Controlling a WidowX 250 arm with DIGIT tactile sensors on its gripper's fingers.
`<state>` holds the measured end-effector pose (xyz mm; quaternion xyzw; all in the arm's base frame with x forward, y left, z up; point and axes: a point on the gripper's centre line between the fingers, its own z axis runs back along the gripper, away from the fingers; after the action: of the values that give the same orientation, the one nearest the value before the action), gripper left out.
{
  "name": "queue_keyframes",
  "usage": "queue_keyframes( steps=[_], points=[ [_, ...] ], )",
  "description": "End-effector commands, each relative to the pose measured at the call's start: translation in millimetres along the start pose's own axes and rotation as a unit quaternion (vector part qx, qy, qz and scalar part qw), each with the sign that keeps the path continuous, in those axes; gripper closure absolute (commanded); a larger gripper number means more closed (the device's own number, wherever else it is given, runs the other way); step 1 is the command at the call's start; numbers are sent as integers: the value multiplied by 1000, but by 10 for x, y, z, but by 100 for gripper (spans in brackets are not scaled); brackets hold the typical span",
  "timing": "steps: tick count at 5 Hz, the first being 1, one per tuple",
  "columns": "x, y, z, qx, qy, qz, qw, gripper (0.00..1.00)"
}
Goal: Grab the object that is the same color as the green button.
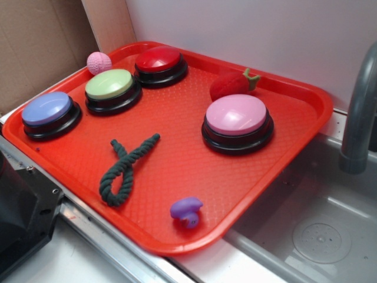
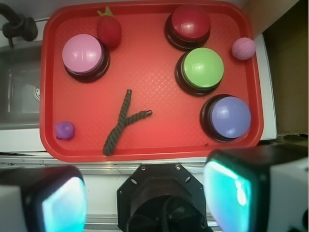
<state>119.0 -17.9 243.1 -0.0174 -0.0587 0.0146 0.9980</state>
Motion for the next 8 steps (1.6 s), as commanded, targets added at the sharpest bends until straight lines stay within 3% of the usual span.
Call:
queue_keyframes(
  steps=[1,2,3,4,5,6,7,8],
  points=[
    [0,0,0,0,0,0,1000,0],
    [-6,-54,-505,-8,53,63,997,0],
    [-159,-160,-994,-31,87,121,988,0],
    [-175,-389,-1487,-64,99,126,985,0],
    [-191,-687,-1956,-76,112,78,988,0],
    [-113,-769,-2147,-86,97,60,990,0],
    [-71,-876,-2299,-78,116,38,989,0],
    [-97,-882,-2329,-63,123,23,990,100]
  ],
)
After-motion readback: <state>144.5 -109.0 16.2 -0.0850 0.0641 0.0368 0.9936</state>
